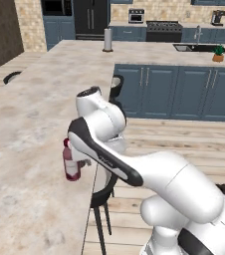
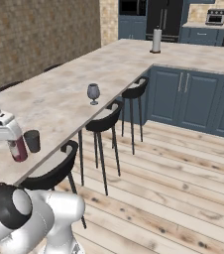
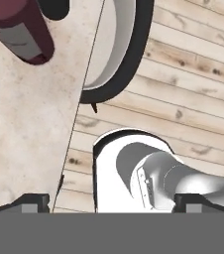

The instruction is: There is a wine glass and glass cup on the dining counter. Place the wine bottle next to the wine glass and the juice bottle next to the glass cup.

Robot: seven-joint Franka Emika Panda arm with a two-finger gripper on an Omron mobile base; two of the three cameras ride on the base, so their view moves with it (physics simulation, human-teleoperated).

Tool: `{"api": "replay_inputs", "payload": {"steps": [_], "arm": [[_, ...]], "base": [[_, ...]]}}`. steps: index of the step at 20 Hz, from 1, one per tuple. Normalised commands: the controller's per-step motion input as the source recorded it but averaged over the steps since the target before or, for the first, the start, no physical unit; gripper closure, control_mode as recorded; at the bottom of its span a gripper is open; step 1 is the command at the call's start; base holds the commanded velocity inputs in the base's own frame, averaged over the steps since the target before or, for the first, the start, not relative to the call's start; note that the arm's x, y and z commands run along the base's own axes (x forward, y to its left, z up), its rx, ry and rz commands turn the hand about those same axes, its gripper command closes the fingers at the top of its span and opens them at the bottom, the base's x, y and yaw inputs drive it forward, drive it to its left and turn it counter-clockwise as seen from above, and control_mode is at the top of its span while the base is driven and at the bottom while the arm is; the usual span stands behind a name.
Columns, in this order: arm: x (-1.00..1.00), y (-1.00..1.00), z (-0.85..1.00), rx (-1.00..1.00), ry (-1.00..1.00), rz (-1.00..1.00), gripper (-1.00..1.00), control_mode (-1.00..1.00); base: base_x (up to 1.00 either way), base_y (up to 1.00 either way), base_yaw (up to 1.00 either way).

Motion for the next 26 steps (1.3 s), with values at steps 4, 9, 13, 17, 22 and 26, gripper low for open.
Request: {"api": "replay_inputs", "payload": {"steps": [4,9,13,17,22,26], "arm": [[-0.39,-0.63,0.01,0.08,-0.01,0.16,-1.0,-1.0],[-0.33,-0.62,0.02,0.1,-0.04,0.19,-1.0,-1.0],[-0.27,-0.62,0.01,0.16,-0.07,0.2,-1.0,-1.0],[-0.18,-0.55,0.02,0.15,-0.05,0.18,-1.0,-1.0],[-0.02,-0.3,0.02,0.1,0.0,0.04,-1.0,-1.0],[-0.03,-0.09,0.01,0.01,0.0,0.0,-1.0,-1.0]], "base": [[0.0,0.0,0.0],[0.0,0.0,0.0],[0.0,0.0,0.0],[0.0,0.0,0.0],[0.0,0.0,0.0],[0.0,0.0,0.0]]}}
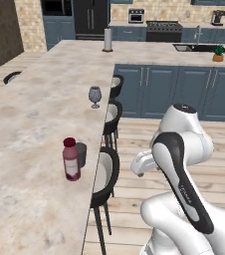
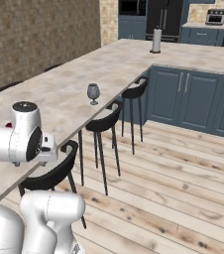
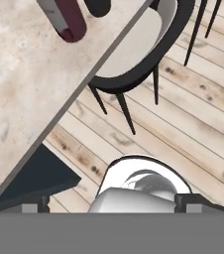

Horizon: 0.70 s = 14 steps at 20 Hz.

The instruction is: There is a wine glass and glass cup on the dining counter. Place the wine bottle next to the wine glass and the juice bottle next to the glass cup.

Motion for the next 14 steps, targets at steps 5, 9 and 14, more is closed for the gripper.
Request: {"api": "replay_inputs", "payload": {"steps": [5,9,14], "arm": [[0.0,-0.01,0.0,0.0,0.0,0.0,-1.0,-1.0],[0.0,0.0,0.0,0.0,0.0,0.0,-1.0,-1.0],[0.0,0.0,0.0,0.0,0.0,0.0,-1.0,-1.0]], "base": [[0.0,0.0,0.0],[0.0,0.0,0.0],[0.0,0.0,0.0]]}}
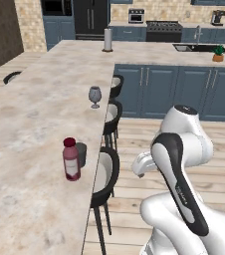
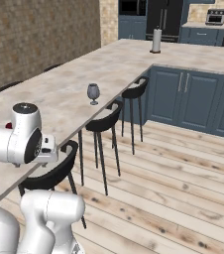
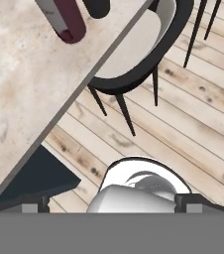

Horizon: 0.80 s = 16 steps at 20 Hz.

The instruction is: There is a wine glass and glass cup on the dining counter. Place the wine bottle next to the wine glass and the juice bottle next to the glass cup.

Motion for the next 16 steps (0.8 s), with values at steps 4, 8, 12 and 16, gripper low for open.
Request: {"api": "replay_inputs", "payload": {"steps": [4,8,12,16], "arm": [[0.0,0.0,0.0,0.0,0.0,0.0,-1.0,1.0],[0.0,0.0,0.0,0.0,0.0,0.0,-1.0,1.0],[0.0,0.0,0.0,0.0,0.0,0.0,-1.0,1.0],[0.0,0.0,0.0,0.0,0.0,0.0,-1.0,1.0]], "base": [[-0.21,0.0,0.0],[-0.55,0.0,-0.05],[-0.67,0.01,-0.02],[-0.76,0.03,0.0]]}}
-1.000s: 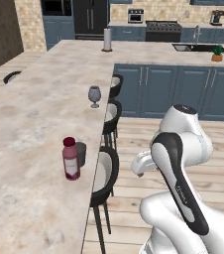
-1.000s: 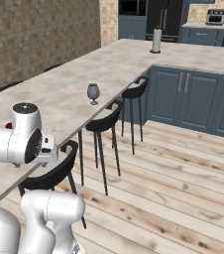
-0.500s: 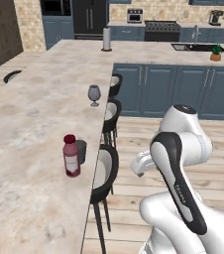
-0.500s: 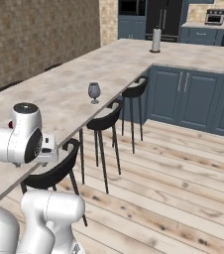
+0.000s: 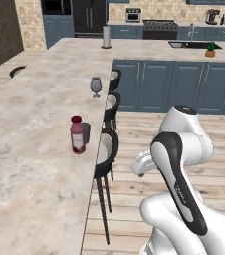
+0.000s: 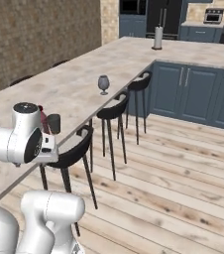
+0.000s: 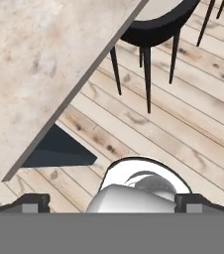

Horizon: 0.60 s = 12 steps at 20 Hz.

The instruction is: There is a wine glass and glass cup on the dining counter. Place the wine bottle next to the wine glass and the juice bottle next to the glass cup.

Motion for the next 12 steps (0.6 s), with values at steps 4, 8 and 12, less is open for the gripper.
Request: {"api": "replay_inputs", "payload": {"steps": [4,8,12], "arm": [[0.0,0.0,0.0,0.0,0.0,0.0,-1.0,1.0],[0.0,0.0,0.0,0.0,0.0,0.0,-1.0,1.0],[0.0,0.0,0.0,0.0,0.0,0.0,-1.0,1.0]], "base": [[-0.76,0.07,0.03],[-0.75,0.16,0.2],[-0.64,0.13,0.44]]}}
